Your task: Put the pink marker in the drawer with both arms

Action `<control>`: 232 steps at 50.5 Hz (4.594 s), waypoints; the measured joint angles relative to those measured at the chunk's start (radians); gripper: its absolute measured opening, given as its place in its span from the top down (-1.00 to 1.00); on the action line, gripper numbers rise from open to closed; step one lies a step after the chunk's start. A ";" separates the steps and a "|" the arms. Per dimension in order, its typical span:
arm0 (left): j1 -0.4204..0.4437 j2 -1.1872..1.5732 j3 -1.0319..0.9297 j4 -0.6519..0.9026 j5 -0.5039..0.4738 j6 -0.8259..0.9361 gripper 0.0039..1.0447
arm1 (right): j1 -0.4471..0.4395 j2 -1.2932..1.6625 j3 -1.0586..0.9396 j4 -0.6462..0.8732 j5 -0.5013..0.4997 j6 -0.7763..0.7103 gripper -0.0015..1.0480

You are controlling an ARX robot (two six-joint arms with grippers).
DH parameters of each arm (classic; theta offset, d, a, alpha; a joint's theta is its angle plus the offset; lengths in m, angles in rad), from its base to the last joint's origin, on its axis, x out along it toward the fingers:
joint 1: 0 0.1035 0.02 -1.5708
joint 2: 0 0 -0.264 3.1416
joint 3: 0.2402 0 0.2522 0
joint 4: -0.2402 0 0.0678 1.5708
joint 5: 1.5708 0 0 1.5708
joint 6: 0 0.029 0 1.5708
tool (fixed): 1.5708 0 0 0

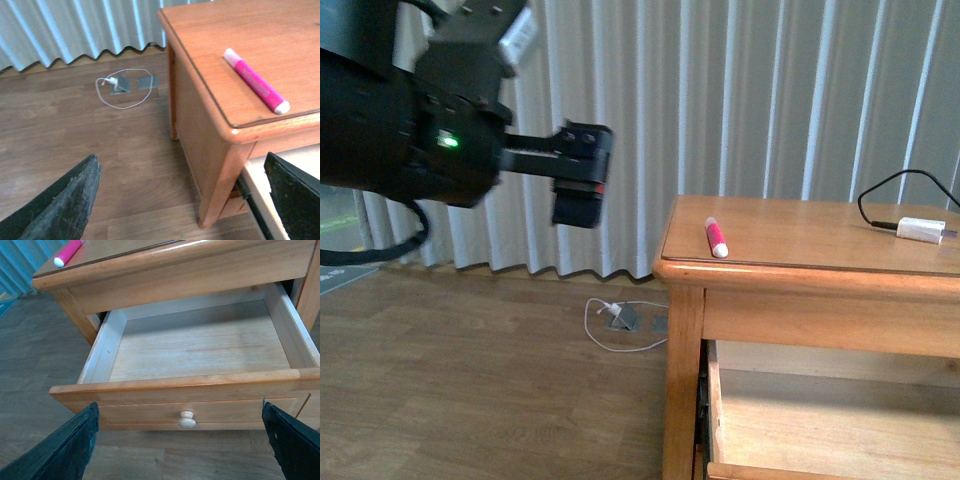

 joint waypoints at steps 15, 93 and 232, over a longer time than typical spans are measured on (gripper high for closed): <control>-0.114 0.315 0.322 -0.016 -0.045 -0.086 -0.89 | 0.000 0.000 0.000 0.000 0.000 0.000 -0.84; -0.150 0.618 0.723 -0.221 0.018 -0.053 0.72 | 0.000 0.000 0.000 0.000 0.000 0.000 -0.84; 0.382 -1.024 -0.674 -0.260 0.218 -0.193 -0.89 | 0.000 0.000 0.000 0.000 0.000 0.000 -0.84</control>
